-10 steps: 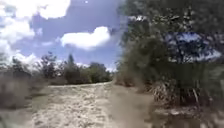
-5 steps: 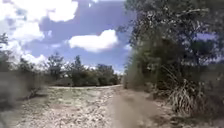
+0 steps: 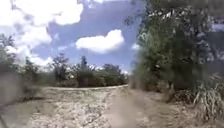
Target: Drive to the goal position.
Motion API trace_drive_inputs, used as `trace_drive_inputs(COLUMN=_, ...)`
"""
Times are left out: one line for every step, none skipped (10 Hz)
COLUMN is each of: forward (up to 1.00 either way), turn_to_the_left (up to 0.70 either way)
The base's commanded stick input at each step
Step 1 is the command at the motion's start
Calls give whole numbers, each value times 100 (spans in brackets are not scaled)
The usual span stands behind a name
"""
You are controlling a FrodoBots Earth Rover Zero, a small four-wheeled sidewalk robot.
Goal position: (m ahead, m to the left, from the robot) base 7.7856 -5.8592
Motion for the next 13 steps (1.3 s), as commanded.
trace_drive_inputs(forward=100, turn_to_the_left=40)
trace_drive_inputs(forward=100, turn_to_the_left=34)
trace_drive_inputs(forward=100, turn_to_the_left=15)
trace_drive_inputs(forward=100, turn_to_the_left=0)
trace_drive_inputs(forward=100, turn_to_the_left=0)
trace_drive_inputs(forward=100, turn_to_the_left=0)
trace_drive_inputs(forward=100, turn_to_the_left=0)
trace_drive_inputs(forward=100, turn_to_the_left=0)
trace_drive_inputs(forward=100, turn_to_the_left=12)
trace_drive_inputs(forward=100, turn_to_the_left=31)
trace_drive_inputs(forward=100, turn_to_the_left=40)
trace_drive_inputs(forward=100, turn_to_the_left=40)
trace_drive_inputs(forward=100, turn_to_the_left=10)
